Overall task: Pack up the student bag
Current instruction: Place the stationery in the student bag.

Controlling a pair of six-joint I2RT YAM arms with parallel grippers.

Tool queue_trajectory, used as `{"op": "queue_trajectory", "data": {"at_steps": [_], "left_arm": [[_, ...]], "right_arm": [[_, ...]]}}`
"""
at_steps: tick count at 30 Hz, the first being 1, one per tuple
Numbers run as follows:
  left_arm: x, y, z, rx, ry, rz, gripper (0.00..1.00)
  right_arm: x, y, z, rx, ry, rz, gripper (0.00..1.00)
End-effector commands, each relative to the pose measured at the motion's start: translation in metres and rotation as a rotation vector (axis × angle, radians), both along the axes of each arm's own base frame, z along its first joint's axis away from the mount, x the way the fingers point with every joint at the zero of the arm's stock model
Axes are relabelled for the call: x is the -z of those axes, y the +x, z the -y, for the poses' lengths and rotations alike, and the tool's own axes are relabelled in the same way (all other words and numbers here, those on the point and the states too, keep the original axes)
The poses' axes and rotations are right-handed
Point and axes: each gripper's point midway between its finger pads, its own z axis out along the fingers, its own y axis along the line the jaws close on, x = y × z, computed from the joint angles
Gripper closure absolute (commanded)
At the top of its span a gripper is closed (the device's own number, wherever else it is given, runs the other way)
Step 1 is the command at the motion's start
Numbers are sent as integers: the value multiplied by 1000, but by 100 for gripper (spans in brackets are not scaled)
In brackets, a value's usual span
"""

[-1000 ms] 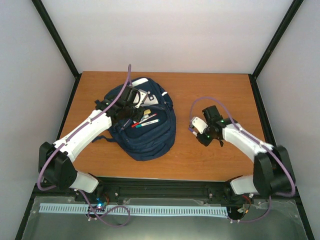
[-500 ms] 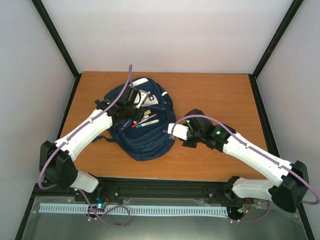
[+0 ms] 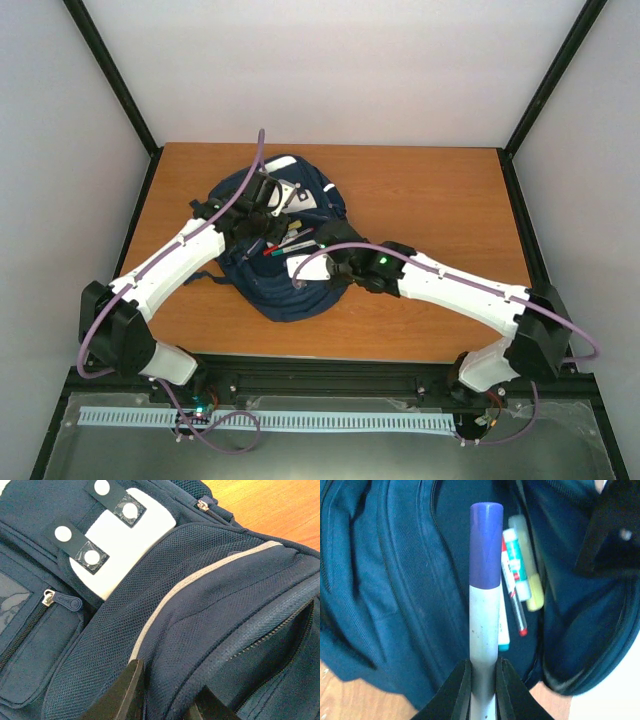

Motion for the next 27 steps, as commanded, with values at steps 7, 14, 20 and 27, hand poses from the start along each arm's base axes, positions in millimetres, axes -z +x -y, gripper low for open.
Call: {"op": "queue_trajectory", "data": {"at_steps": [7, 14, 20, 27], "left_arm": [[-38, 16, -14, -104, -1, 130, 85], [-40, 15, -13, -100, -4, 134, 87], [-42, 14, -10, -84, -20, 132, 87], [-39, 14, -10, -82, -17, 126, 87]], "right_arm": [[1, 18, -61, -184, 10, 127, 97], [33, 33, -74, -184, -13, 34, 97], [57, 65, -63, -119, -56, 7, 97], [62, 108, -50, 48, -76, 122, 83]]}}
